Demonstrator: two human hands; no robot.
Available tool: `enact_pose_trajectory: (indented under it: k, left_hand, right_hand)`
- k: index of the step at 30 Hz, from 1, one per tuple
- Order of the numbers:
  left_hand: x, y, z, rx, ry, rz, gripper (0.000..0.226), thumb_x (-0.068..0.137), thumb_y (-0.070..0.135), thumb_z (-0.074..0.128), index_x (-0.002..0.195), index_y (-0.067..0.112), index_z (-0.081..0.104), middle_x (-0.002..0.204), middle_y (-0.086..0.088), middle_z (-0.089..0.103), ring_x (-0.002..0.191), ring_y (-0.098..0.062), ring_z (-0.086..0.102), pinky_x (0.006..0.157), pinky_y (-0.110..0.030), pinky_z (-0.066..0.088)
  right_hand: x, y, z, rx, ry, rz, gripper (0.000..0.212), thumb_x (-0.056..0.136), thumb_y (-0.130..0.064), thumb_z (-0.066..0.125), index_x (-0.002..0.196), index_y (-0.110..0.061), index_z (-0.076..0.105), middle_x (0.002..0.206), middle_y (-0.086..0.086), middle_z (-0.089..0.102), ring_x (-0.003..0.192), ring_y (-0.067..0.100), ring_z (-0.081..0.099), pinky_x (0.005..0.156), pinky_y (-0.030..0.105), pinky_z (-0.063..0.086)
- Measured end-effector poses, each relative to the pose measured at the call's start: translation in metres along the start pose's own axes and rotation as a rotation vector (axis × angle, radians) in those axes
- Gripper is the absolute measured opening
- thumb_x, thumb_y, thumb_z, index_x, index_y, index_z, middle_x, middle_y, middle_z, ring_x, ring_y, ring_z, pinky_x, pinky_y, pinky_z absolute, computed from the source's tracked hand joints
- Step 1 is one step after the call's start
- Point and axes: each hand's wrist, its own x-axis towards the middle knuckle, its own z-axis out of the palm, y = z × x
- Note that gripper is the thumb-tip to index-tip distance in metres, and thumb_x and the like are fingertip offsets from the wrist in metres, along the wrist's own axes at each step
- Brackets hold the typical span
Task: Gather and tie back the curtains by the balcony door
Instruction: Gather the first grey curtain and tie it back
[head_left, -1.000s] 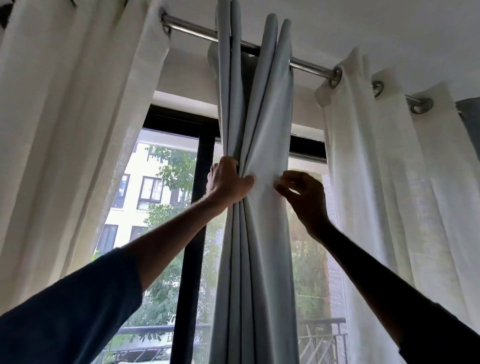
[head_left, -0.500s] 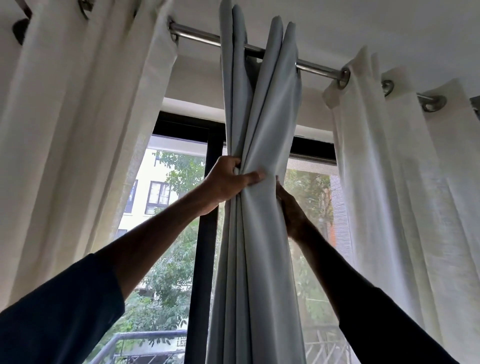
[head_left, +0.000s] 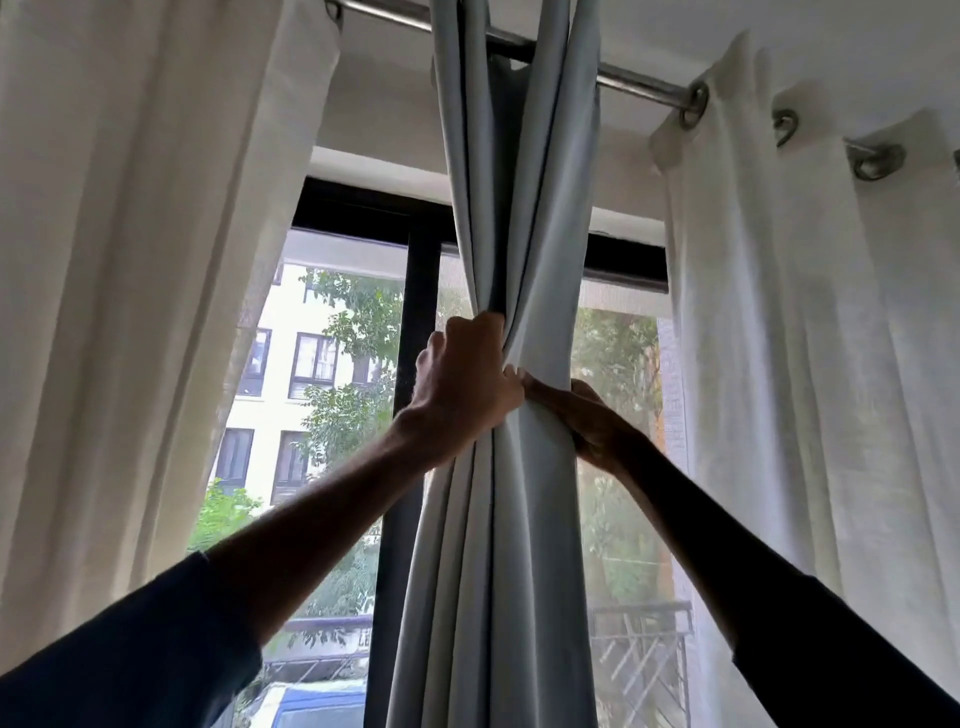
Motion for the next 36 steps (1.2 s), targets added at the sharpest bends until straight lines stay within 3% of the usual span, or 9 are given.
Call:
enact_pose_trajectory:
  k: [5, 12, 18, 23, 25, 28, 31, 34, 36]
  left_hand:
    - [-0.025, -0.003, 0.015, 0.04, -0.019, -0.05, 0.032, 0.087, 0.025, 0.066, 0.112, 0.012, 0.051, 0.111, -0.017, 0.055, 0.108, -0.041, 0.053, 0.077, -0.037, 0.038]
    - [-0.078, -0.004, 0.04, 0.089, -0.033, -0.055, 0.028, 0.09, 0.021, 0.062, 0.114, 0.01, 0.051, 0.109, -0.018, 0.06, 0.105, -0.042, 0.058, 0.08, -0.041, 0.046]
    - [-0.13, 0.0, 0.064, 0.107, 0.024, -0.003, 0.015, 0.09, 0.019, 0.062, 0.099, 0.008, 0.057, 0.082, -0.02, 0.062, 0.08, -0.044, 0.064, 0.06, -0.037, 0.04]
    - [-0.176, 0.006, 0.083, 0.177, -0.098, 0.007, 0.014, 0.081, 0.008, 0.071, 0.081, 0.009, 0.057, 0.065, -0.015, 0.06, 0.06, -0.039, 0.064, 0.052, -0.032, 0.034]
    - [-0.192, 0.006, 0.089, 0.23, -0.149, 0.004, 0.022, 0.071, 0.005, 0.078, 0.077, 0.009, 0.058, 0.06, -0.013, 0.058, 0.052, -0.037, 0.063, 0.044, -0.032, 0.039]
    - [-0.211, 0.004, 0.096, 0.275, -0.164, 0.016, 0.031, 0.058, 0.002, 0.085, 0.07, 0.009, 0.058, 0.055, -0.01, 0.056, 0.044, -0.034, 0.059, 0.039, -0.031, 0.044]
    - [-0.228, 0.002, 0.098, 0.27, -0.226, -0.041, 0.023, 0.069, 0.001, 0.078, 0.071, 0.009, 0.057, 0.058, -0.014, 0.058, 0.05, -0.038, 0.062, 0.044, -0.036, 0.047]
    - [-0.241, 0.0, 0.094, 0.284, -0.271, -0.107, 0.004, 0.089, 0.009, 0.06, 0.087, 0.007, 0.06, 0.079, -0.019, 0.065, 0.075, -0.043, 0.066, 0.064, -0.043, 0.05]
    - [-0.248, 0.003, 0.093, 0.295, -0.259, -0.124, 0.016, 0.097, 0.014, 0.048, 0.104, 0.006, 0.06, 0.095, -0.02, 0.067, 0.091, -0.043, 0.066, 0.076, -0.046, 0.049]
  right_hand:
    - [-0.027, 0.023, -0.001, -0.097, 0.128, -0.033, 0.033, 0.087, -0.032, 0.078, 0.105, -0.005, 0.075, 0.099, 0.013, 0.078, 0.089, 0.028, 0.076, 0.071, 0.033, 0.061]
    - [-0.071, 0.061, -0.01, -0.289, 0.223, -0.051, 0.033, 0.082, -0.026, 0.083, 0.096, 0.002, 0.074, 0.088, 0.009, 0.079, 0.08, 0.024, 0.077, 0.064, 0.03, 0.062]
    - [-0.109, 0.106, -0.005, -0.484, 0.373, -0.074, 0.031, 0.082, -0.036, 0.082, 0.086, -0.006, 0.077, 0.076, 0.003, 0.077, 0.066, 0.015, 0.075, 0.057, 0.033, 0.061]
    - [-0.141, 0.138, 0.005, -0.629, 0.46, -0.132, 0.032, 0.086, -0.031, 0.08, 0.061, -0.018, 0.065, 0.05, -0.013, 0.056, 0.039, -0.004, 0.049, 0.04, 0.012, 0.034]
    - [-0.153, 0.149, 0.008, -0.651, 0.467, -0.124, 0.041, 0.085, -0.032, 0.08, 0.053, -0.024, 0.055, 0.046, -0.015, 0.049, 0.037, -0.002, 0.043, 0.039, 0.012, 0.029]
    - [-0.171, 0.167, 0.013, -0.684, 0.431, -0.088, 0.052, 0.077, -0.056, 0.075, 0.052, -0.015, 0.056, 0.045, -0.006, 0.048, 0.042, 0.0, 0.036, 0.04, 0.02, 0.028]
    - [-0.192, 0.182, 0.017, -0.717, 0.395, -0.058, 0.06, 0.072, -0.066, 0.067, 0.052, -0.01, 0.057, 0.044, -0.004, 0.046, 0.043, 0.002, 0.035, 0.039, 0.019, 0.025]
    - [-0.21, 0.184, 0.018, -0.853, 0.438, -0.079, 0.049, 0.087, -0.044, 0.074, 0.054, -0.013, 0.054, 0.042, -0.009, 0.045, 0.036, -0.001, 0.036, 0.038, 0.014, 0.026]
    - [-0.22, 0.183, 0.021, -0.956, 0.482, -0.081, 0.05, 0.095, -0.044, 0.064, 0.058, -0.012, 0.054, 0.045, -0.006, 0.047, 0.038, 0.003, 0.041, 0.04, 0.014, 0.025]
